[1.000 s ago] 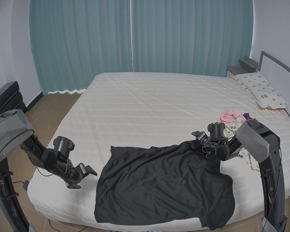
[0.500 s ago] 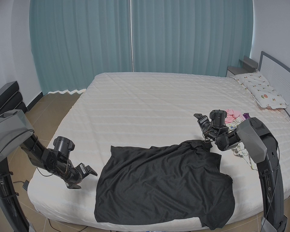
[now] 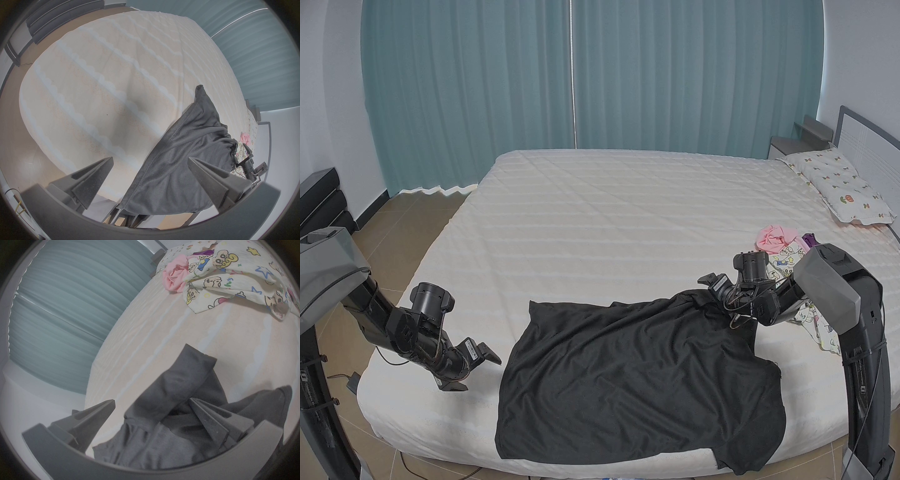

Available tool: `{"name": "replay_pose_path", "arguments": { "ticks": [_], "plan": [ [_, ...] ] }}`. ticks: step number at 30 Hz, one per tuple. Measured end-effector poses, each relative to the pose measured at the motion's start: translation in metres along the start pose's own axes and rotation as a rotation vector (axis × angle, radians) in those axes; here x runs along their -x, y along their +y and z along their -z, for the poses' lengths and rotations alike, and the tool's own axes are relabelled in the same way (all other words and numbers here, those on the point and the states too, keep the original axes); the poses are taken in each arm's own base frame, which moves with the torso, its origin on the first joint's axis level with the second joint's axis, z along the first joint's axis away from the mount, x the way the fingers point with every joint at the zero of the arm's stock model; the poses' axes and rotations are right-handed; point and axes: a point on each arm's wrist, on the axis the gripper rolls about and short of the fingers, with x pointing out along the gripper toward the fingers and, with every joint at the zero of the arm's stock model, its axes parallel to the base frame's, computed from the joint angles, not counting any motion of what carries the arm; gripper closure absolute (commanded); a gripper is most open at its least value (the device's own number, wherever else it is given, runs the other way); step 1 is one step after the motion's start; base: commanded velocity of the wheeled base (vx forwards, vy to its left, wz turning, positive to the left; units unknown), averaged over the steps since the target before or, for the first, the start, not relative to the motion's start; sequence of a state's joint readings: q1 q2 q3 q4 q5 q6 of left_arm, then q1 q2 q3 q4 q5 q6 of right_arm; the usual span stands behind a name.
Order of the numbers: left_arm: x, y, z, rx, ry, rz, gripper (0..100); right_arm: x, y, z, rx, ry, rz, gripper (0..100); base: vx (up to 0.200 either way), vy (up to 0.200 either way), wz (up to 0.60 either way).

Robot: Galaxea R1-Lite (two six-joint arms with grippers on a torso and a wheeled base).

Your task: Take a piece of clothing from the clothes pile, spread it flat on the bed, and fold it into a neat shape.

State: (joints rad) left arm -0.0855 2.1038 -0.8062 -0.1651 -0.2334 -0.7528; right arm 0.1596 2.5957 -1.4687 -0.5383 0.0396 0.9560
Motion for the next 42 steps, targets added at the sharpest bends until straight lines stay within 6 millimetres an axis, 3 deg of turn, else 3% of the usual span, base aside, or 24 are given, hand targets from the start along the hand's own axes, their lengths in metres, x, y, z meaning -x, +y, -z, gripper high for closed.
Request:
{"name": "replay_pose_path", "arguments": {
  "ticks": [12,18,24,33,42],
  "plan": [
    [0.0,0.0,0.0,0.001,0.0,0.0,0,-0.01,0.009,-0.002,-0.011,-0.022,-0.044,0,0.0,0.0,0.0],
    [0.0,0.0,0.0,0.002,0.001,0.0,0,-0.024,0.035,-0.011,-0.105,-0.109,-0.151,0,0.0,0.0,0.0],
    [0.001,0.001,0.0,0.004,0.001,0.0,0,-0.023,0.055,-0.029,-0.148,-0.258,-0.289,0,0.0,0.0,0.0],
    [0.001,0.002,0.001,0.005,0.005,0.002,0,-0.009,0.03,-0.026,-0.06,-0.282,-0.219,0,0.0,0.0,0.0],
    [0.005,0.0,0.001,0.031,0.021,0.036,0,0.03,0.001,-0.005,0.025,-0.198,-0.104,0,0.0,0.0,0.0]
  ]
}}
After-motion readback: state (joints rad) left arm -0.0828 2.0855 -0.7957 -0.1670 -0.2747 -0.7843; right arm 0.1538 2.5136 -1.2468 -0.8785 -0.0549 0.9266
